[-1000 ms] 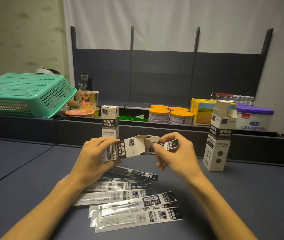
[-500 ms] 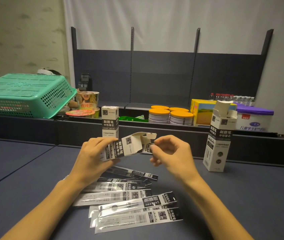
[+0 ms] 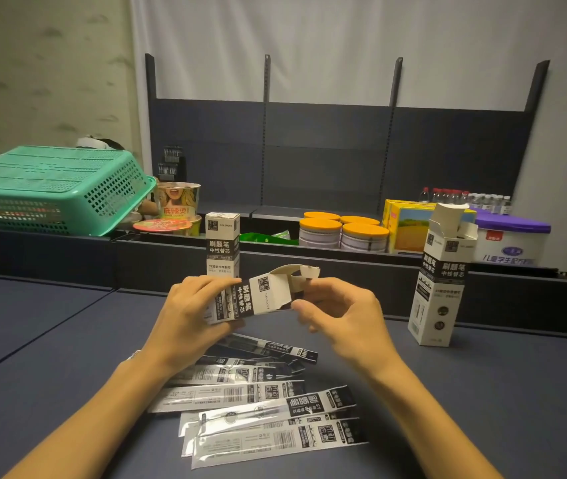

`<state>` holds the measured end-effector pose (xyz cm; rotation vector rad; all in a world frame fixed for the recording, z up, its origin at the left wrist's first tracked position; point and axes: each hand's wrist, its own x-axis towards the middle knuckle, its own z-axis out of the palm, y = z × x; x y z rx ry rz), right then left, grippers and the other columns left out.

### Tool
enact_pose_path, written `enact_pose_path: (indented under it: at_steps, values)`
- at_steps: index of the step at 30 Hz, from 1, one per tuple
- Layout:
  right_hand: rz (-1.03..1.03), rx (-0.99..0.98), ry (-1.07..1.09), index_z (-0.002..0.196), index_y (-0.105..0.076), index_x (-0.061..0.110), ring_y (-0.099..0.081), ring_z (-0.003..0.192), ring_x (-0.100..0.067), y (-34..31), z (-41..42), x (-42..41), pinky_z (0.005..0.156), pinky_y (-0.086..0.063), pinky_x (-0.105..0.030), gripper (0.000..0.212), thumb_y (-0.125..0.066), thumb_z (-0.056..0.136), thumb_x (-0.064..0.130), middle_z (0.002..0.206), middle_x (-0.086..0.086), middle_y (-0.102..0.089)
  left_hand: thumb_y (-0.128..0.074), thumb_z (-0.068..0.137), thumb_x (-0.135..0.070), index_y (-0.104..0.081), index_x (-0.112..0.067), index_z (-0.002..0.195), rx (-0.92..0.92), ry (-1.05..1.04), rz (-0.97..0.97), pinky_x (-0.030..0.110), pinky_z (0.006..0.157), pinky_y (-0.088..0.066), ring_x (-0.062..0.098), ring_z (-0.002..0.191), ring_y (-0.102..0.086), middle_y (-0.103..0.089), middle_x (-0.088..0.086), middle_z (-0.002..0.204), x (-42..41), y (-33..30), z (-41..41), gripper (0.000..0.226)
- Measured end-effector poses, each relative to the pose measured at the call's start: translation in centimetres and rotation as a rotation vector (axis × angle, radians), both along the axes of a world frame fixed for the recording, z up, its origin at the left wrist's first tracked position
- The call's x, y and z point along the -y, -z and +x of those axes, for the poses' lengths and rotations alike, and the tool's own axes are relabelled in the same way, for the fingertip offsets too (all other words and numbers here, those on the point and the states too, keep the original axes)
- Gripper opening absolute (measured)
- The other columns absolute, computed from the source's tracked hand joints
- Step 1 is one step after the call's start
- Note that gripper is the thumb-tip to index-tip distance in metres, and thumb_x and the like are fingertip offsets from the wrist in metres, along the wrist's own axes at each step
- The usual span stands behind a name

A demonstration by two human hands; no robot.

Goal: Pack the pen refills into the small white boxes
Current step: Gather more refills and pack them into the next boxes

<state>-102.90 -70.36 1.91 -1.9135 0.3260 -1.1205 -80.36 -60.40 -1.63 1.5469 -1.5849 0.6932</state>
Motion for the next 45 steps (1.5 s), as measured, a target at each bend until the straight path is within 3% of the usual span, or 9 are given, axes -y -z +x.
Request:
enact_pose_path:
  at_steps: [8,14,19,22,25,29,32,39,45]
  values:
    - [-0.059,0.004,0.021,0.094,-0.07,0.036,-0.067,0.074,-0.022,0.5,0.5,-0.4,0.06,-0.059,-0.032,0.025,-0.075,0.082,0.014,0.084,0.005,-0.074,-0.085,0.062,-0.03,-0.05,-0.028,0.124,0.01,0.007,0.005,0.024,0.085,-0.034,0.01,0.106,-0.048,-0.063,0.0,0.115,0.0,0.0,0.0,0.071]
    - [-0.34,0.007,0.177,0.09,-0.076,0.014,-0.063,0.076,-0.009,0.6,0.5,0.2,0.062,-0.05,-0.014,0.011,-0.074,0.082,0.007,0.09,0.009,-0.066,-0.087,0.062,-0.027,-0.05,-0.028,0.124,-0.009,0.006,-0.008,0.027,0.083,-0.036,0.009,0.104,-0.048,-0.063,-0.001,0.115,-0.1,0.1,0.0,0.072]
    - [-0.445,-0.007,0.162,0.102,-0.075,0.015,-0.062,0.085,-0.006,1.0,0.9,0.2,0.064,-0.053,-0.017,0.019,-0.071,0.085,0.007,0.099,0.008,-0.067,-0.087,0.063,-0.027,-0.05,-0.03,0.124,-0.018,0.009,-0.003,0.023,0.085,-0.033,0.01,0.105,-0.048,-0.062,-0.002,0.117,0.0,0.2,0.2,0.072]
    - [-0.492,-0.042,0.151,0.105,-0.075,0.015,-0.06,0.092,0.003,1.3,1.0,0.3,0.068,-0.049,-0.01,0.021,-0.069,0.087,0.007,0.105,0.01,-0.067,-0.087,0.063,-0.028,-0.05,-0.03,0.125,-0.018,0.016,-0.003,0.029,0.086,-0.037,0.012,0.107,-0.05,-0.062,-0.002,0.118,0.0,0.3,0.3,0.072]
    - [-0.483,-0.097,0.113,0.113,-0.072,0.018,-0.056,0.096,0.01,1.5,1.2,0.0,0.075,-0.045,-0.005,0.028,-0.067,0.088,0.007,0.117,0.014,-0.063,-0.087,0.063,-0.029,-0.05,-0.031,0.124,-0.009,0.019,-0.002,0.033,0.085,-0.039,0.012,0.107,-0.049,-0.063,-0.001,0.117,0.1,0.3,0.3,0.071]
    - [-0.46,-0.127,0.102,0.126,-0.064,0.021,-0.054,0.095,0.004,1.5,1.2,-0.2,0.075,-0.046,-0.008,0.037,-0.065,0.09,0.011,0.123,0.018,-0.053,-0.077,0.066,-0.039,-0.05,-0.03,0.125,-0.007,0.012,-0.008,0.032,0.083,-0.04,0.01,0.105,-0.049,-0.062,-0.003,0.117,0.1,0.2,0.3,0.065]
    - [-0.452,-0.129,0.118,0.126,-0.063,0.024,-0.054,0.092,-0.006,1.4,1.1,-0.2,0.074,-0.047,-0.012,0.04,-0.066,0.089,0.011,0.121,0.014,-0.051,-0.085,0.066,-0.034,-0.052,-0.028,0.125,-0.01,0.007,-0.006,0.034,0.083,-0.04,0.012,0.105,-0.05,-0.062,-0.004,0.117,0.0,0.3,0.4,0.068]
    - [-0.413,-0.161,0.042,0.124,-0.064,0.028,-0.055,0.095,0.0,1.3,1.1,-0.7,0.077,-0.045,-0.009,0.037,-0.065,0.09,0.014,0.123,0.023,-0.052,-0.088,0.061,-0.026,-0.057,-0.022,0.124,-0.001,-0.008,0.003,0.026,0.084,-0.035,0.013,0.105,-0.051,-0.063,-0.002,0.116,0.1,0.3,0.4,0.07]
    - [-0.325,0.021,0.194,0.1,-0.073,0.015,-0.063,0.08,-0.008,-0.2,0.0,0.5,0.065,-0.048,-0.012,0.017,-0.07,0.085,0.006,0.096,0.008,-0.067,-0.087,0.062,-0.028,-0.059,-0.018,0.123,-0.017,-0.051,-0.01,0.024,0.083,-0.032,0.011,0.103,-0.049,-0.063,-0.002,0.115,0.1,0.2,0.7,0.068]
